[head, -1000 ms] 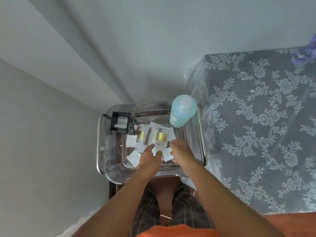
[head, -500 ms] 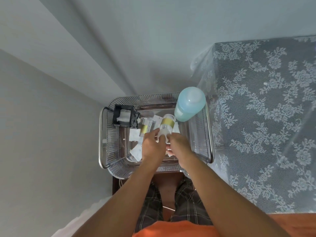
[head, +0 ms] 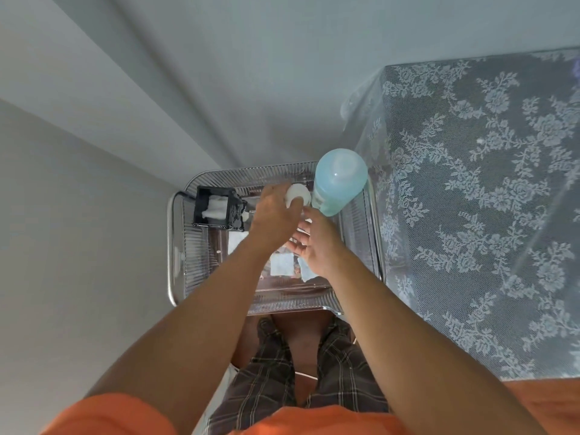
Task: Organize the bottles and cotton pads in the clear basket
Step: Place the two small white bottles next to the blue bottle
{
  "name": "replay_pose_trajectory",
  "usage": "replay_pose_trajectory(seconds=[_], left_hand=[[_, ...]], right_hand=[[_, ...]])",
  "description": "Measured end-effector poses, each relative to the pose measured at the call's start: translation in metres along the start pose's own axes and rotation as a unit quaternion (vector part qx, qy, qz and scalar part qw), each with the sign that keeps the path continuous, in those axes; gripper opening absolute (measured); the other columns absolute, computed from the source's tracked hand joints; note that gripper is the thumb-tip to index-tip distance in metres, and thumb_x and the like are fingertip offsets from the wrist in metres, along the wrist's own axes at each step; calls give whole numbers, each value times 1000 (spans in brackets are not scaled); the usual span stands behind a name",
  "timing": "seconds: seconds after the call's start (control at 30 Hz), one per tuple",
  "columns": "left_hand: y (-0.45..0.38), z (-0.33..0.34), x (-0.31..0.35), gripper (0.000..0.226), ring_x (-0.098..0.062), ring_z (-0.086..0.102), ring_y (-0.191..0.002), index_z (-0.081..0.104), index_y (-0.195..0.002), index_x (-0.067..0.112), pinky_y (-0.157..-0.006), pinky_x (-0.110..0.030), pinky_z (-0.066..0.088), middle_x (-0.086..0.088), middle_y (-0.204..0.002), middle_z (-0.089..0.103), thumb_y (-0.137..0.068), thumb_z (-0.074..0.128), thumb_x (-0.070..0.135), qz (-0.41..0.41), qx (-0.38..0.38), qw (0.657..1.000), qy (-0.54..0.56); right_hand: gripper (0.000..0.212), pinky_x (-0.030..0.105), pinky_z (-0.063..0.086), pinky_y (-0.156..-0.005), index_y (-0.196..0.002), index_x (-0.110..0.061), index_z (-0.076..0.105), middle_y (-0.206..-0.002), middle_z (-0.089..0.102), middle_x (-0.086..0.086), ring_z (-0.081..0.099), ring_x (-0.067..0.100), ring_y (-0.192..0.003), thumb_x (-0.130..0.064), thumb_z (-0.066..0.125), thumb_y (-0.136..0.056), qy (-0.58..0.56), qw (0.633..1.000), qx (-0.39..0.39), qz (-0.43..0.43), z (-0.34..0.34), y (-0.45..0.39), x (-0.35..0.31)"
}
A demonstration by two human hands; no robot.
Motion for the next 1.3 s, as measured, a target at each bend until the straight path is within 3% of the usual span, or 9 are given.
replay_pose_trajectory(seconds=[0.1, 0.27, 0.47, 0.6, 0.67, 0.9, 1.07, 1.2, 1.3], left_hand=[[4, -8, -6, 37, -8, 55, -104, 57, -133, 24, -89, -27, 42, 13, -118, 57, -97, 53, 26, 12, 3, 997, 73], [38, -9, -49, 36, -21, 58, -114, 55, -134, 13, -85, -19, 38, 1, -122, 61, -99, 56, 21, -17, 77, 996, 45], [74, 14, -100, 56, -33, 50, -125, 36, -149, 11, -95, -42, 43, -14, -145, 45, -97, 53, 25, -148, 55, 987, -10], [78, 18, -117, 58, -15, 63, -95, 38, -147, 25, -70, -28, 50, -2, -139, 54, -90, 49, 19, -240, 45, 962, 124], [80, 18, -122, 57, -17, 61, -105, 47, -142, 28, -76, -28, 50, 2, -134, 59, -87, 48, 13, -269, 62, 937, 216], [81, 11, -109, 40, 5, 65, -81, 62, -126, 28, -60, -12, 47, 19, -98, 67, -90, 54, 14, -255, 106, 912, 303], [72, -5, -72, 45, -2, 59, -102, 55, -135, 23, -78, -15, 41, 7, -123, 63, -89, 56, 23, -123, 127, 972, 153], [54, -9, -54, 50, -23, 55, -116, 46, -142, 14, -90, -29, 44, -8, -136, 54, -93, 56, 17, -72, 122, 986, 90], [38, -12, -49, 54, -26, 55, -117, 44, -144, 21, -97, -41, 46, -6, -137, 51, -92, 55, 19, -88, 107, 985, 101]], right_hand=[[32, 38, 54, -76, -135, -16, 56, -115, 74, 3, 71, 18, -101, -28, 49, -106, -9, 1000, -22, -3, -1, -4, 1], [15, 35, 57, -76, -111, -19, 62, -117, 71, 9, 72, 22, -96, -26, 50, -106, 80, 997, 6, 12, -9, -12, 17], [20, 38, 58, -83, -86, -23, 61, -111, 68, 4, 69, 17, -95, -18, 51, -103, 247, 969, 14, 20, -2, -21, 50], [23, 29, 56, -63, -90, -19, 66, -100, 69, 1, 72, 9, -70, -11, 47, -101, 250, 968, -2, 37, 8, -20, 68], [20, 27, 53, -60, -99, -16, 67, -99, 68, 1, 69, 9, -71, -11, 47, -100, 258, 966, -6, 31, 10, -19, 73], [27, 33, 56, -73, -113, -11, 72, -100, 79, 3, 75, 19, -90, -15, 48, -99, 202, 979, 1, -1, 2, -19, 77], [30, 48, 59, -88, -110, -3, 71, -101, 80, 12, 75, 24, -90, -14, 53, -90, 153, 987, -1, -46, 8, -20, 57], [24, 36, 54, -74, -101, -5, 73, -91, 74, 12, 65, 26, -82, -11, 54, -88, 102, 992, -11, -71, 16, -18, 40], [28, 39, 60, -84, -120, -7, 71, -110, 79, 7, 75, 19, -93, -13, 50, -101, 105, 991, -8, -84, 19, -22, 34]])
Point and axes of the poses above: each hand's wrist, its own y-axis away from the middle knuckle, its own z-axis out of the palm, x = y × z, the point moved 5 cm from there along -y, towards the middle knuckle
